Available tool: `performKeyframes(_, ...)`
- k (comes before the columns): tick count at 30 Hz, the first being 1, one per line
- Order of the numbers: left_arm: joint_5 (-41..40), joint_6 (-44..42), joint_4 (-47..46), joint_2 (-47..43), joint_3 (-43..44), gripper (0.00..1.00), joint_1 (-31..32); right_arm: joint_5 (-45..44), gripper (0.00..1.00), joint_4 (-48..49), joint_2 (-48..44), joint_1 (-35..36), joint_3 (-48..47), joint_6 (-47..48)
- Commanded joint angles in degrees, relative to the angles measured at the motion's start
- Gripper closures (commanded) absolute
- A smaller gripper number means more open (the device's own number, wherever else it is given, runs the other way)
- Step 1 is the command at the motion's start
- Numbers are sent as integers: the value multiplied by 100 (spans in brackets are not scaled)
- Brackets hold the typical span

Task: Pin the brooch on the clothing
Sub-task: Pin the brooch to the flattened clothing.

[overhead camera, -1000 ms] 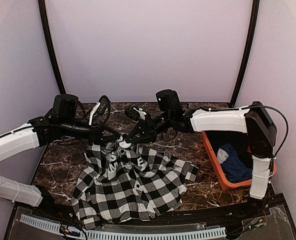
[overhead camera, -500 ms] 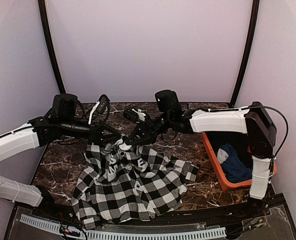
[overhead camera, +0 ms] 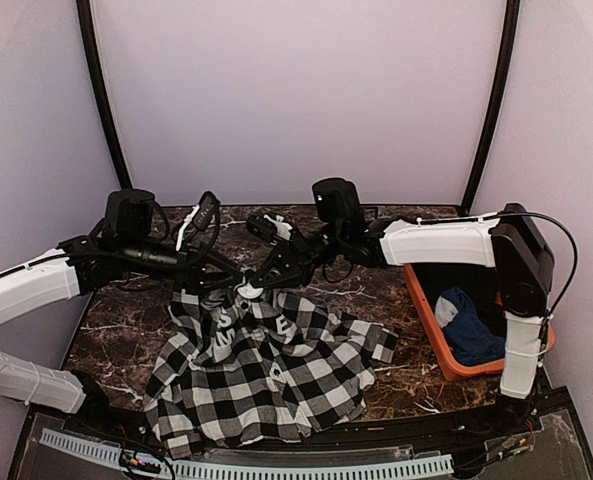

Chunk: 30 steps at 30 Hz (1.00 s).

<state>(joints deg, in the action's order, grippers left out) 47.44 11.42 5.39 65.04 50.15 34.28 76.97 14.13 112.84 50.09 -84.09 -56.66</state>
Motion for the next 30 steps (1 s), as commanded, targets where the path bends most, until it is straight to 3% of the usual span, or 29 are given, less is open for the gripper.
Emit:
performKeyframes(1, 266, 10, -125, -39, -128, 50, -18, 134, 100, 274, -42, -8, -27, -11)
performKeyframes(14, 350, 82, -229, 132, -117, 54, 1, 117, 100, 167, -45, -6, -63, 51)
performKeyframes(30, 1, -347, 304, 349, 137, 62, 248, 117, 100, 14, -12, 19, -168, 110)
